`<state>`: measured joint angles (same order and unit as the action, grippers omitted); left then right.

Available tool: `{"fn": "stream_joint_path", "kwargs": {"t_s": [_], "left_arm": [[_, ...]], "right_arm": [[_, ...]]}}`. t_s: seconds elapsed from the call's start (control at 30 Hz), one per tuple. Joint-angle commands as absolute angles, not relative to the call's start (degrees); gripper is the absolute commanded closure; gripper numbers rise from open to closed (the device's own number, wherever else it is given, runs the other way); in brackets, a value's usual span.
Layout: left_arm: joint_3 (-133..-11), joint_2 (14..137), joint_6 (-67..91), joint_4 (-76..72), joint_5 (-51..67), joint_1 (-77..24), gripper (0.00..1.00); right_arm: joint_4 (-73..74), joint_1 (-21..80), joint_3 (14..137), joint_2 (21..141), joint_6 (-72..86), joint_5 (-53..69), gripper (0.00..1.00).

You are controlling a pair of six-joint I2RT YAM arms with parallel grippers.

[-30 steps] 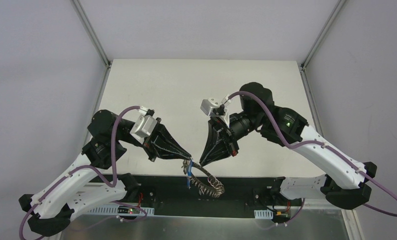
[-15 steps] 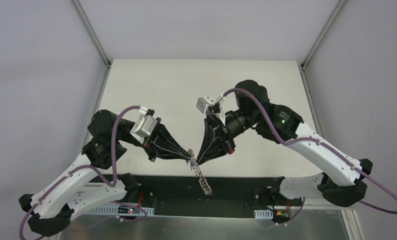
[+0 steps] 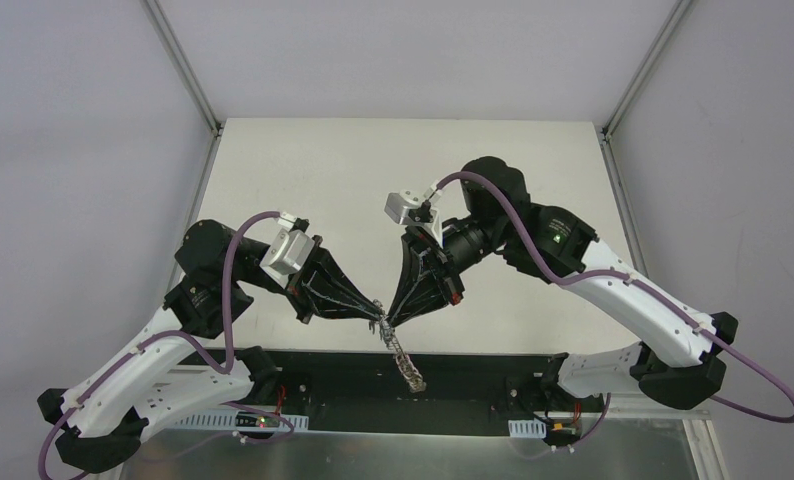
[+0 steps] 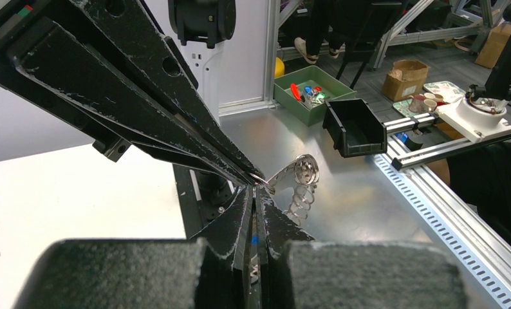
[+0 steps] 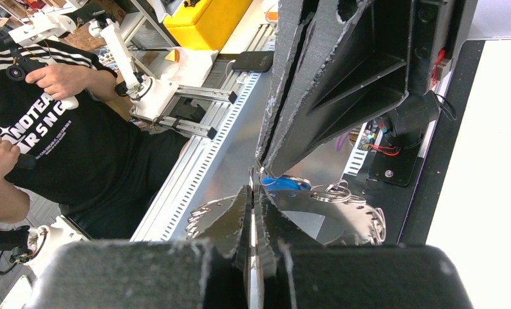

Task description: Put the keys on the keyring

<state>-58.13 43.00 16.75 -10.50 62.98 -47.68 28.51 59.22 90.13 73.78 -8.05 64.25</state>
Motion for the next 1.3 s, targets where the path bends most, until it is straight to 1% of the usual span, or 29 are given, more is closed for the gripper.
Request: {"fn": "stream_joint_path", "kwargs": {"t_s": [0.0, 0.7, 1.27], "left_arm": [[-57.97, 42.53, 16.7, -13.75, 64.26, -48.16, 1.0], [-57.83, 42.36, 16.57, -13.73, 64.57, -48.17, 1.0], [-57.36, 41.19, 16.35, -13.77, 65.07, -48.14, 1.0]], "right_arm": [[26.63, 58.98, 92.84, 73.74, -9.54, 67.29, 1.0], [29.18, 58.68, 92.75, 74.19, -11.5, 66.09, 1.0], [24.17, 57.01, 89.43, 70.88, -7.51, 63.69, 1.0]]}}
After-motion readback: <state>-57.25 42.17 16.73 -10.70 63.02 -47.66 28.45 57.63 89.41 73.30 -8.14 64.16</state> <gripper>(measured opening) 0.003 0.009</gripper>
